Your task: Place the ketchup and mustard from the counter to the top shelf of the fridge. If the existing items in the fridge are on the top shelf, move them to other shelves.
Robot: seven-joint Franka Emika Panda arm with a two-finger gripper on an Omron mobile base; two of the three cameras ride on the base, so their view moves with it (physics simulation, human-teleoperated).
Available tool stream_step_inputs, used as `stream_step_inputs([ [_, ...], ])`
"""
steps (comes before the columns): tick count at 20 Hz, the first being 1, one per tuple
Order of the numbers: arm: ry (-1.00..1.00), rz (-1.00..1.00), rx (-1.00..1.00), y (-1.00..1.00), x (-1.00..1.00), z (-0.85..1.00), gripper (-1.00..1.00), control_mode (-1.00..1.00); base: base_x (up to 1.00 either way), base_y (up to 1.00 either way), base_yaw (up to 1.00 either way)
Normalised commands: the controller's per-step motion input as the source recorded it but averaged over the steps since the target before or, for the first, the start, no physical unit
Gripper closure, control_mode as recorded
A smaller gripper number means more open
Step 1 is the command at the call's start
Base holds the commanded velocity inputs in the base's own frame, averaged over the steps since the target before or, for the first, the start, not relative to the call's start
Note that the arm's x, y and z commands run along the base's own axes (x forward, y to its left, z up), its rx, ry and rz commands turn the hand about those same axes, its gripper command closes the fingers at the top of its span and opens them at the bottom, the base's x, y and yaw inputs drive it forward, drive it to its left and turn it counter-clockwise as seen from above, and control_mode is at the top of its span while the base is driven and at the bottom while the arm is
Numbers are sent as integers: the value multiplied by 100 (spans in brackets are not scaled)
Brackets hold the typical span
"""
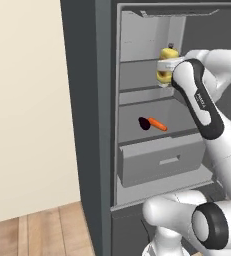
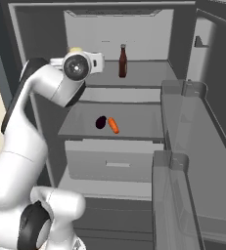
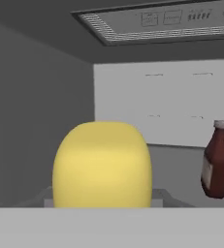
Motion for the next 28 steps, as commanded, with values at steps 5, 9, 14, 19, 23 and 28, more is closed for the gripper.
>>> stream_step_inputs([
  [5, 0, 0, 0, 9, 98, 0, 100, -100, 0, 0, 0],
  [9, 0, 0, 0, 15, 84, -6, 100, -100, 0, 0, 0],
  [14, 1, 0, 0, 11, 37, -20, 100, -100, 0, 0, 0],
  [19, 0, 0, 0, 5, 32, -22, 100, -100, 0, 0, 0],
  [23, 0, 0, 0, 5, 44, -16, 100, -100, 0, 0, 0],
  [28, 0, 0, 0, 0, 45, -15, 100, -100, 0, 0, 0],
])
